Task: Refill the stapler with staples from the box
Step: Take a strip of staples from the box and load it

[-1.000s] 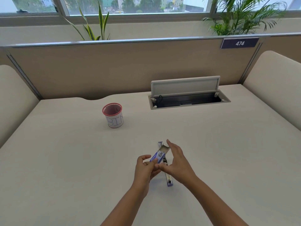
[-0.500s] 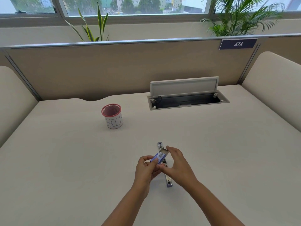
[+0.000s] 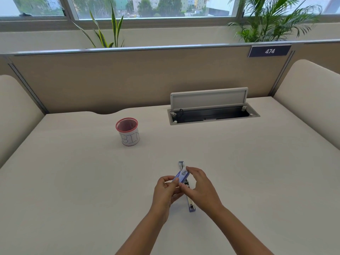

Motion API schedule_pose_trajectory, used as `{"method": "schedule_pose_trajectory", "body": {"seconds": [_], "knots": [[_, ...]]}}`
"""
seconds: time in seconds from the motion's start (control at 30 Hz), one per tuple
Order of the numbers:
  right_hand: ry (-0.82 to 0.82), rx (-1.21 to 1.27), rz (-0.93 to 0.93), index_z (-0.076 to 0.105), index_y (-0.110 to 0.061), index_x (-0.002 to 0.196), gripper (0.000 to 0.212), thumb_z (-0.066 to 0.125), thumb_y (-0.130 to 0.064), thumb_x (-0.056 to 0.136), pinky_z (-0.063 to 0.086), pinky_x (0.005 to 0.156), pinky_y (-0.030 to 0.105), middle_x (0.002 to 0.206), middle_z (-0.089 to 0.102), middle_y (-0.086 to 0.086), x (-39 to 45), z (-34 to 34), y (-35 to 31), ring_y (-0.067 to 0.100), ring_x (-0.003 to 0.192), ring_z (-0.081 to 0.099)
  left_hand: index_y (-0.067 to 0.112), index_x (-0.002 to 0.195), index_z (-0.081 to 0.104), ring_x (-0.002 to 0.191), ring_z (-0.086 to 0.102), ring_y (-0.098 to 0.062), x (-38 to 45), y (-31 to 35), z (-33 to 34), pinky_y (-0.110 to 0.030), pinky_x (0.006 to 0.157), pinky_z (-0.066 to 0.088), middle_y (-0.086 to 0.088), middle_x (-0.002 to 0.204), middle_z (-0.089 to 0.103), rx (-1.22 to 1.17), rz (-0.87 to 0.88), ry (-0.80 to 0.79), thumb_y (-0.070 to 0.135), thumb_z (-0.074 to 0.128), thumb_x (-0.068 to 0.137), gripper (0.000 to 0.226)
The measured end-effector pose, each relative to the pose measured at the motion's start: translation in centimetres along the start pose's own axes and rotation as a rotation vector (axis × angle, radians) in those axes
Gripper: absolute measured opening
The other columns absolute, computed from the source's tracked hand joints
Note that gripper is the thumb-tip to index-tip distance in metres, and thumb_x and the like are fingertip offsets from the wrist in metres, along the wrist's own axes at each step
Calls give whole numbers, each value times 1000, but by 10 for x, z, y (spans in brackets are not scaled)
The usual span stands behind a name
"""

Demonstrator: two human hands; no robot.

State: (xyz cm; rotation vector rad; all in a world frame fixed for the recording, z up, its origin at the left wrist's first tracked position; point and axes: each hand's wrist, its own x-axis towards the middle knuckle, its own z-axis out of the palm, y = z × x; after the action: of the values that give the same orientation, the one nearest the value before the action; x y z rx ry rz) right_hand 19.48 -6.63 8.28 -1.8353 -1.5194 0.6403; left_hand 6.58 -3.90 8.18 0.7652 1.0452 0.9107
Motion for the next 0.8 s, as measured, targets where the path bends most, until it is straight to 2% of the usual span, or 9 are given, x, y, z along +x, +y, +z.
{"method": "schedule_pose_trajectory", "body": {"seconds": [0.17, 0.27, 0.3, 0.4, 0.5, 0.57, 0.67, 0.73, 0.8], "knots": [[5, 31, -10, 43, -29, 132, 59, 61, -50, 80, 32, 82, 4, 134, 47, -13, -1, -2, 2, -9, 107, 40, 7, 100, 54, 77, 72, -24, 1, 0, 0, -28, 68, 59, -13, 90, 73, 30, -2, -9, 14, 59, 89, 14], [-5, 94, 11, 41, -33, 132, 59, 63, -49, 79, 37, 87, 12, 132, 50, -14, -1, -1, 2, -6, 108, 45, 8, 99, 54, 78, 71, -25, 1, 0, 1, -32, 73, 58, -14, 90, 72, 38, -7, -5, 13, 59, 88, 13], [-6, 112, 16, 39, -35, 131, 60, 63, -50, 78, 38, 85, 13, 130, 51, -16, -1, -1, 2, -7, 103, 48, 8, 98, 55, 79, 71, -26, 1, 0, 2, -33, 75, 58, -14, 91, 72, 43, -7, 3, 13, 59, 88, 12], [-1, 131, 15, 34, -42, 126, 60, 64, -53, 76, 37, 66, 9, 121, 53, -24, -2, -1, 1, -12, 70, 48, 8, 99, 55, 82, 71, -28, 0, -1, 1, -37, 79, 57, -15, 94, 71, 56, -9, 7, 15, 58, 89, 12], [16, 134, 11, 32, -44, 125, 60, 65, -51, 75, 38, 62, 7, 116, 52, -28, 0, -1, 5, -14, 65, 47, 11, 100, 55, 81, 71, -24, -1, -1, -1, -29, 69, 57, -13, 95, 70, 113, -25, 39, 20, 54, 92, 12], [31, 136, 26, 31, -41, 128, 62, 65, -51, 77, 38, 66, 9, 118, 51, -26, 2, -2, 10, -10, 69, 47, 16, 94, 56, 76, 70, -18, 0, -3, -4, -24, 63, 55, -8, 92, 68, 267, 28, 139, 20, 51, 94, 7], [8, 113, 62, 25, -35, 139, 65, 59, -43, 85, 38, 77, 20, 136, 44, -17, 5, -5, 24, -6, 66, 39, 24, 88, 56, 82, 65, -13, 2, -12, -17, -20, 66, 47, 6, 88, 65, 699, 316, 265, 14, 52, 90, 11], [-12, 87, 90, 19, -31, 143, 65, 54, -37, 89, 37, 84, 24, 145, 37, -12, 5, -8, 36, 4, 75, 41, 24, 102, 58, 101, 59, -12, 4, -19, -27, -19, 79, 42, 11, 100, 62, 921, 453, 249, 14, 52, 90, 17], [-9, 75, 126, 15, -29, 145, 63, 50, -32, 92, 37, 87, 25, 149, 34, -8, 6, -12, 50, 17, 89, 49, 21, 122, 52, 125, 43, -15, 9, -31, -39, -20, 98, 32, 6, 124, 55, 1102, 489, 187, 17, 50, 91, 31]]}}
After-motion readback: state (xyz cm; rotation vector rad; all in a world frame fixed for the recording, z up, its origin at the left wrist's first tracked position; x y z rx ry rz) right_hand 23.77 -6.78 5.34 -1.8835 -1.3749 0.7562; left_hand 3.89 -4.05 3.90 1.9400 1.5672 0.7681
